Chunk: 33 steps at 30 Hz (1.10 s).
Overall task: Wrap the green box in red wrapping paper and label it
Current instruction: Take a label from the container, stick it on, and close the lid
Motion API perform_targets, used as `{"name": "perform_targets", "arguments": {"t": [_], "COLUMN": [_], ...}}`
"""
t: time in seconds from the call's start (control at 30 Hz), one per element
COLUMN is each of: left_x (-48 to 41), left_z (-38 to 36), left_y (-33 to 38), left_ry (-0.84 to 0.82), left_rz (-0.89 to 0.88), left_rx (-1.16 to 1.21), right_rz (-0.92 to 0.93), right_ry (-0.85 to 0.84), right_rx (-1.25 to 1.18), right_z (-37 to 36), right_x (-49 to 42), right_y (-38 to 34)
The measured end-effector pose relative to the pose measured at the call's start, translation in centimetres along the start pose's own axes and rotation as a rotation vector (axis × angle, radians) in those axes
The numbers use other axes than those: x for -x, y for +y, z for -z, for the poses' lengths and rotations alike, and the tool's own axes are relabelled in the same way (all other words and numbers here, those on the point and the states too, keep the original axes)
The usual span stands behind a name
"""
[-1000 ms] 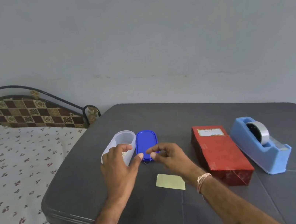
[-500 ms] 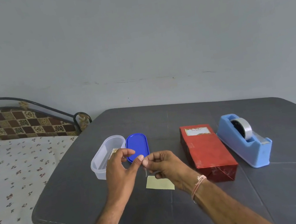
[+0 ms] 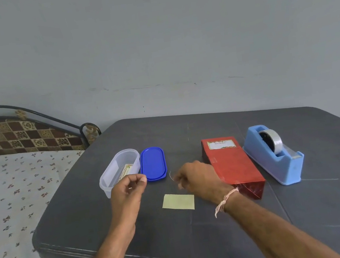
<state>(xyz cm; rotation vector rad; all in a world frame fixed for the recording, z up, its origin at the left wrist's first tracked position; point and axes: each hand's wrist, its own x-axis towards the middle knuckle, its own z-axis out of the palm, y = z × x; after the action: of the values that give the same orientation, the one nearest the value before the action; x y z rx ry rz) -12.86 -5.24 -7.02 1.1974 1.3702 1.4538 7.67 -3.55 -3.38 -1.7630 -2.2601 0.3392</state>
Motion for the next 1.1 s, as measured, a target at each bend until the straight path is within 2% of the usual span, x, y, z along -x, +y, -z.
{"name": "perform_targets", "arguments": {"t": [0.1,0.3,0.5,0.63,0.7,0.83,0.87,0.97,1.1], "left_x": [0.3,0.5,0.7,0.6,0.4,0.6,0.7,0.8,0.5], "left_z": [-0.3,-1.4,-2.7,-3.0,-2.9,-2.9,-3.1,-3.5,-3.0], "left_y": [0.2,0.2,0.2,-0.3,-1.1,-2.5,-2.5,-2.3,-3.0], "left_ry": [-0.004,-0.102,-0.22,-0.215,-0.211,-0.153,-0.132,-0.101,-0.113], "left_rz": [-0.019,-0.071,-0.094,-0.058,-0.017,-0.05,-0.071,-0.097,-0.137], "left_rx": [-0.033,-0.118,-0.171,-0.216,-0.321,-0.847,-0.918,-0.948,-0.895], "right_rz": [-0.006,-0.045,-0.034,-0.076,-0.122,-0.187,-0.193,-0.163,-0.044], "right_ry": [0.057,-0.004,-0.024,-0.078,-0.081,-0.093,-0.095,-0.066,-0.079], "right_rx": [0.01,-0.419,-0.594,-0.691,-0.667,-0.483,-0.454,-0.305,0.011], "right_z": [0.3,-0.8,-1.3,-1.8,-2.2,-3.0,-3.1,-3.4,-3.4], "right_x": [0.0,0.0,0.4,0.8,0.9,1.2,1.2,1.6,2.3], "right_y": [-0.2,0.1,0.2,0.5,0.9,1.3,1.4,1.3,1.3]}}
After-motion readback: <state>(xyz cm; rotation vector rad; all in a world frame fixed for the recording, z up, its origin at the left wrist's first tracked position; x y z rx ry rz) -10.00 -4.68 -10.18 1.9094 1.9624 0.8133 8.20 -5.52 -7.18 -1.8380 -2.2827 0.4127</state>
